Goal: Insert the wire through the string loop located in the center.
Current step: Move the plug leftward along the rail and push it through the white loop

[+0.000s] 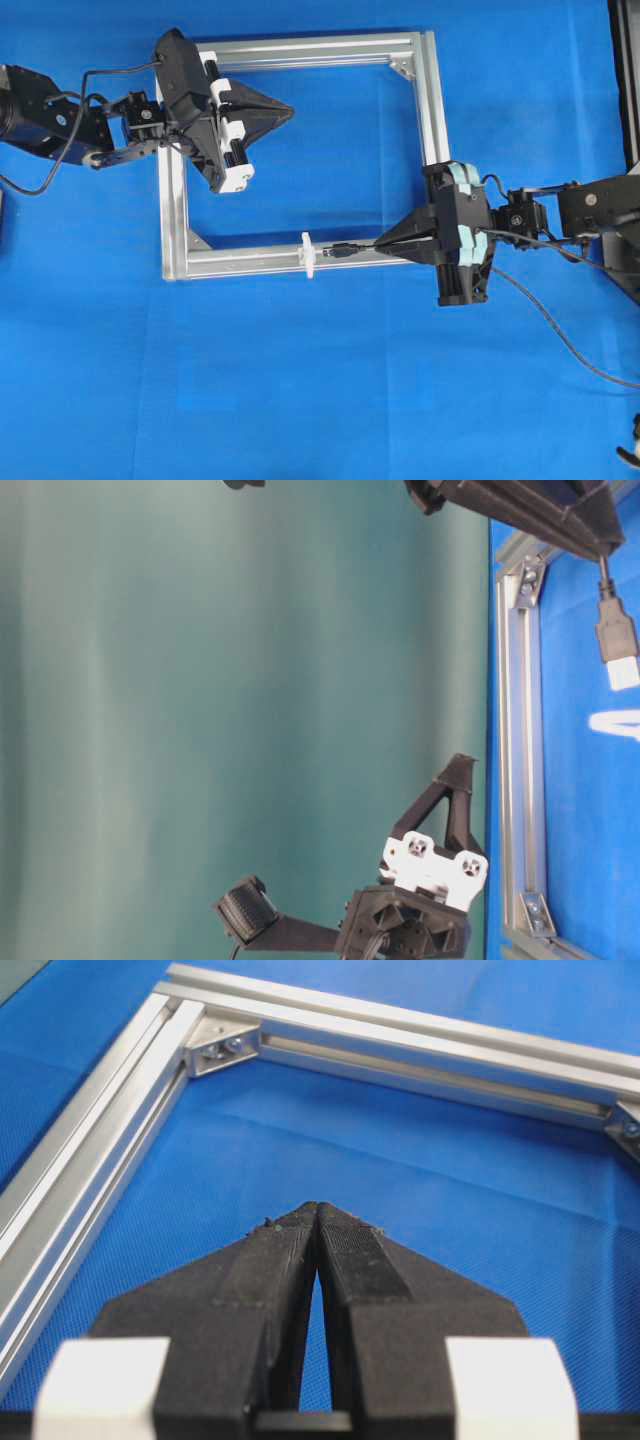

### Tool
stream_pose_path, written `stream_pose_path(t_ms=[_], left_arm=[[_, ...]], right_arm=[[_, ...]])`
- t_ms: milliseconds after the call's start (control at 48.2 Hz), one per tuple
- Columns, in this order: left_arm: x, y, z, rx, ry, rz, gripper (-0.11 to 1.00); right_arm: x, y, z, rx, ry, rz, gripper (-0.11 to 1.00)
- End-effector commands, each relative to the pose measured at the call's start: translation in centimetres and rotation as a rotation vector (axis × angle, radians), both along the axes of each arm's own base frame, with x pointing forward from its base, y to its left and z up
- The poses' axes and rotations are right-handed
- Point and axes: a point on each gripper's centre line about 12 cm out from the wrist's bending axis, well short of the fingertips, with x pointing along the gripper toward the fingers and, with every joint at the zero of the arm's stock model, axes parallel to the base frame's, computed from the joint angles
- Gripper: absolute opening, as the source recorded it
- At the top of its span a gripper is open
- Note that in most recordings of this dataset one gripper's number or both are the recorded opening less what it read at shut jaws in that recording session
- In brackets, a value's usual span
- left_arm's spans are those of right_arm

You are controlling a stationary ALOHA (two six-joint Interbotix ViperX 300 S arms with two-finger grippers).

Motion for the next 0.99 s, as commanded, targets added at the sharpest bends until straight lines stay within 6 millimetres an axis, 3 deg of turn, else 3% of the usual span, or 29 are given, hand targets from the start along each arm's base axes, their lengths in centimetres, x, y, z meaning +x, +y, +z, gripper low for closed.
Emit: stream_pose_path(t_ms=[0,477,974], left_arm=[[0.2,0.0,1.5,0.013,-0.042,-0.003,0.0],[0.2,-0.1,1.4,0.013,-0.041,-0.004,0.0],[0.1,-0.1,1.4,0.013,-0.039,-0.004,0.0]], right_arm=[[0.5,-0.1,0.7,0.002,-0.032,-0.003,-0.02],[1.1,0.0,0.8,0.003,-0.035,-0.004,-0.02],[4.9,0.2,0.6,0.003,-0.046,-0.003,-0.02]])
